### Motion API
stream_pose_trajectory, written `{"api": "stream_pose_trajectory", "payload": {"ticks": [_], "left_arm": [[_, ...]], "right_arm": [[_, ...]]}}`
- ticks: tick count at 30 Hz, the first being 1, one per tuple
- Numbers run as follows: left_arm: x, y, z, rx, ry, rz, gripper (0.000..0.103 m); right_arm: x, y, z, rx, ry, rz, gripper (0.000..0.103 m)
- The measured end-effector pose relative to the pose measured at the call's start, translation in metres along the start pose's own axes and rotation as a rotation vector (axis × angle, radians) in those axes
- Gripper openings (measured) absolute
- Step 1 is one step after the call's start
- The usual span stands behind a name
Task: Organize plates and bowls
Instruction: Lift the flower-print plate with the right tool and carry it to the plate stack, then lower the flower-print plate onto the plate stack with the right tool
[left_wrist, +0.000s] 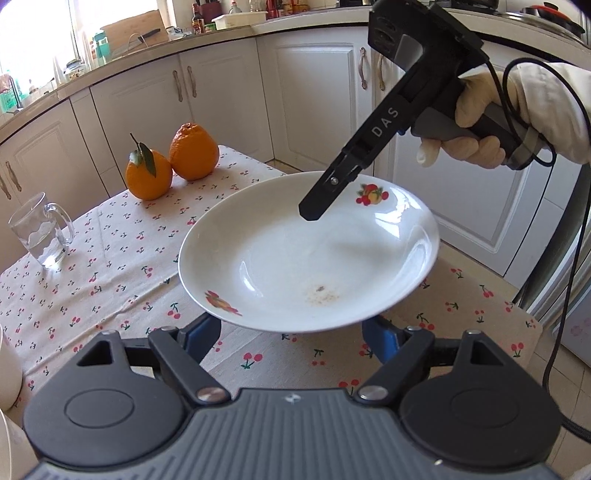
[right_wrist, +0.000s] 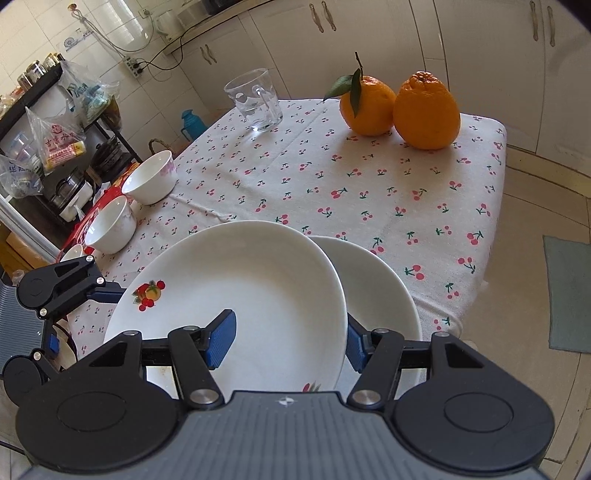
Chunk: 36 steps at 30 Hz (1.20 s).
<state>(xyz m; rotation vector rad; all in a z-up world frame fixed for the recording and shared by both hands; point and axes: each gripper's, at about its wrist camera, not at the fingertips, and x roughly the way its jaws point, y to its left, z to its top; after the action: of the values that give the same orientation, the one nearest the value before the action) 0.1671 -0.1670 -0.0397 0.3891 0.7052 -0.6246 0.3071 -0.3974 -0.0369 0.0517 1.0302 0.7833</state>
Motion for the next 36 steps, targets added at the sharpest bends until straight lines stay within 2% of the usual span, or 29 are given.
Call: {"api": "stream_pose_trajectory", "payload": {"ticks": [15,23,36], "left_arm": [[0.008,-0.002,0.003,0.04,0.011,-0.019,0.083],[0.013,0.003,0.003,0.04,0.008,-0.05,0.083],[0.015,0.005,0.004,0.036,0.001,-0.051,0.083]], "right_arm": [[-0.001,-0.008,-0.016,0.036,-0.004,-0.037,0.069],[-0.011,-0.009,-0.025,0.055,-0.018,-0.054,0.07],[-0.028,-0.001,-0.04,0.062,-0.024,-0.099,0.07]]}}
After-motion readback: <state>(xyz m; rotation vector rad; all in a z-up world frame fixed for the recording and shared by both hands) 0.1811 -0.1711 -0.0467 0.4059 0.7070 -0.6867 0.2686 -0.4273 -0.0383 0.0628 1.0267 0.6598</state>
